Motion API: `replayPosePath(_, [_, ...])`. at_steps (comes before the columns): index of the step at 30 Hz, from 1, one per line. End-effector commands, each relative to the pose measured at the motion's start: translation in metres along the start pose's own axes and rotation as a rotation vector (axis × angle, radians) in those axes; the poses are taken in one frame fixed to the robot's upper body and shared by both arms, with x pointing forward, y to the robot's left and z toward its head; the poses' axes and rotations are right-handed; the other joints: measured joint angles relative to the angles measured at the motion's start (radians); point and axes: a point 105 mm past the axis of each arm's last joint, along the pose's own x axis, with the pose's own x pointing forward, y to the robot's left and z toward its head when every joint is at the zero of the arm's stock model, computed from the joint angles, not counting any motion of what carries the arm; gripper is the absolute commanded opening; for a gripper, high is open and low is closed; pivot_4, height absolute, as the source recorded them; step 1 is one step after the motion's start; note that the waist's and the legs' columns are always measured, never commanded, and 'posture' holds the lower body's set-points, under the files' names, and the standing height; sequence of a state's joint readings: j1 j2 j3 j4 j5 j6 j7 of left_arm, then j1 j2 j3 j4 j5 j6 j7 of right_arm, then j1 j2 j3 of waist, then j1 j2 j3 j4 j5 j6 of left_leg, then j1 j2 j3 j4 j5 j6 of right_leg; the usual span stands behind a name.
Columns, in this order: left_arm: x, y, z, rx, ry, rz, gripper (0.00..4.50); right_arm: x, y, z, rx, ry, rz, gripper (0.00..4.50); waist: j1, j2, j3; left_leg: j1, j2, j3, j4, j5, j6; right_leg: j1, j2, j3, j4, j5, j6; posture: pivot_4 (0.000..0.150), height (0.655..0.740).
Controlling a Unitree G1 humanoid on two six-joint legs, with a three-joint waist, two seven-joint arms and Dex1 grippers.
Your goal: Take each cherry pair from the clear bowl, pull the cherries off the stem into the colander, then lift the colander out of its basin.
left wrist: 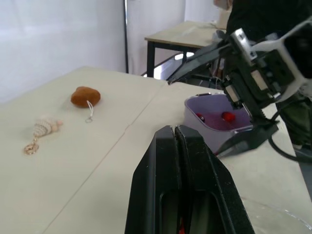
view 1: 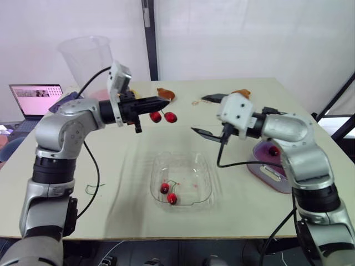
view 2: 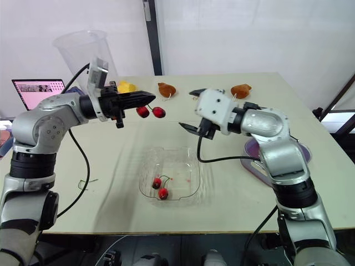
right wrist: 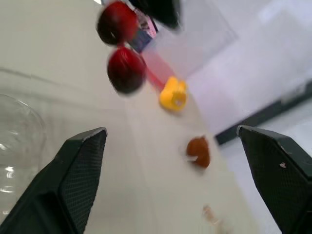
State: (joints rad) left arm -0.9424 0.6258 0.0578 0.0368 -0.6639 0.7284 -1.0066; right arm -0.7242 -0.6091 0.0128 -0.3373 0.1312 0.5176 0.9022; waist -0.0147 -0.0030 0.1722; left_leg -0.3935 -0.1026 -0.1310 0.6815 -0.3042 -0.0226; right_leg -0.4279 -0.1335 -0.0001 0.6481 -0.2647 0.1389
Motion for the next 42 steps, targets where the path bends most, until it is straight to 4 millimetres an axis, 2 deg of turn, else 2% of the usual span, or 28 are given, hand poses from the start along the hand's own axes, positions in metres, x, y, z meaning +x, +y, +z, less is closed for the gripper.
replayPosePath(1, [-0.004, -0.004, 0.01, 0.024, -0.044, -0.032, 0.0, -0.008, 0.0, 0.02, 0.355, -0.157, -0.003, 4.47, -0.005, 0.0, 0.0, 0.0, 0.0, 0.0, 0.0, 0.0, 0.0, 0.0, 0.0, 0.0, 0.0, 0.0, 0.0, 0.15, 0.74])
replayPosePath(3, [-0.002, -0.009, 0.007, 0.005, -0.037, -0.062, 0.0, -0.008, 0.006, 0.028, 0.536, -0.229, 0.045, 4.47, -0.005, 0.0, 0.0, 0.0, 0.001, 0.0, -0.001, 0.0, 0.0, 0.0, 0.0, 0.0, 0.0, 0.0, 0.0, 0.15, 0.74])
replayPosePath(6, [0.0, -0.02, 0.003, -0.016, -0.029, -0.13, 0.0, -0.006, 0.015, 0.034, 0.623, -0.248, 0.106, 4.47, -0.004, 0.0, 0.0, 0.0, 0.001, 0.0, -0.001, 0.0, 0.0, 0.0, 0.0, 0.0, 0.0, 0.0, 0.0, 0.15, 0.74])
replayPosePath(13, [0.004, -0.034, 0.001, -0.056, -0.03, -0.207, 0.0, 0.005, 0.034, 0.034, 0.682, -0.214, 0.191, 4.47, -0.003, 0.0, 0.0, 0.0, 0.0, 0.0, 0.0, 0.0, 0.0, 0.0, -0.001, 0.0, 0.0, 0.0, 0.0, 0.15, 0.74])
replayPosePath(26, [0.007, -0.039, 0.006, -0.056, -0.055, -0.237, 0.0, 0.019, 0.051, 0.031, 0.728, -0.198, 0.267, 4.47, -0.003, 0.0, 0.0, 0.0, 0.0, 0.0, 0.0, 0.0, 0.0, 0.0, 0.0, 0.0, 0.0, 0.0, 0.0, 0.15, 0.74])
replayPosePath(29, [0.007, -0.039, 0.004, -0.064, -0.058, -0.236, 0.0, 0.019, 0.052, 0.029, 0.723, -0.191, 0.265, 3.65, -0.004, 0.0, 0.0, 0.0, 0.0, 0.0, 0.0, 0.0, 0.0, 0.0, 0.0, 0.0, 0.0, 0.0, 0.0, 0.15, 0.74])
replayPosePath(37, [0.006, -0.042, 0.002, -0.066, -0.051, -0.24, 0.0, 0.019, 0.051, 0.028, 0.736, -0.203, 0.25, 3.65, -0.004, 0.0, 0.0, 0.0, 0.0, 0.0, 0.0, 0.0, 0.0, 0.0, 0.0, 0.0, 0.0, 0.0, 0.0, 0.15, 0.74])
replayPosePath(38, [0.006, -0.042, 0.002, -0.065, -0.05, -0.241, 0.0, 0.019, 0.05, 0.028, 0.737, -0.205, 0.249, 3.15, -0.004, 0.0, 0.0, 0.0, 0.0, 0.0, 0.0, 0.0, 0.0, 0.0, 0.0, 0.0, 0.0, 0.0, 0.0, 0.15, 0.74])
replayPosePath(40, [0.006, -0.042, 0.002, -0.065, -0.05, -0.241, 0.0, 0.02, 0.05, 0.028, 0.734, -0.203, 0.25, 2.42, -0.004, 0.0, 0.0, 0.0, 0.0, 0.0, 0.0, 0.0, 0.0, 0.0, 0.0, 0.0, 0.0, 0.0, 0.0, 0.15, 0.74])
replayPosePath(42, [0.006, -0.043, 0.002, -0.063, -0.051, -0.241, 0.0, 0.02, 0.05, 0.027, 0.728, -0.197, 0.248, 1.43, -0.004, 0.0, 0.0, 0.0, 0.0, 0.0, 0.0, 0.0, 0.0, 0.0, 0.0, 0.0, 0.0, 0.0, 0.0, 0.15, 0.74])
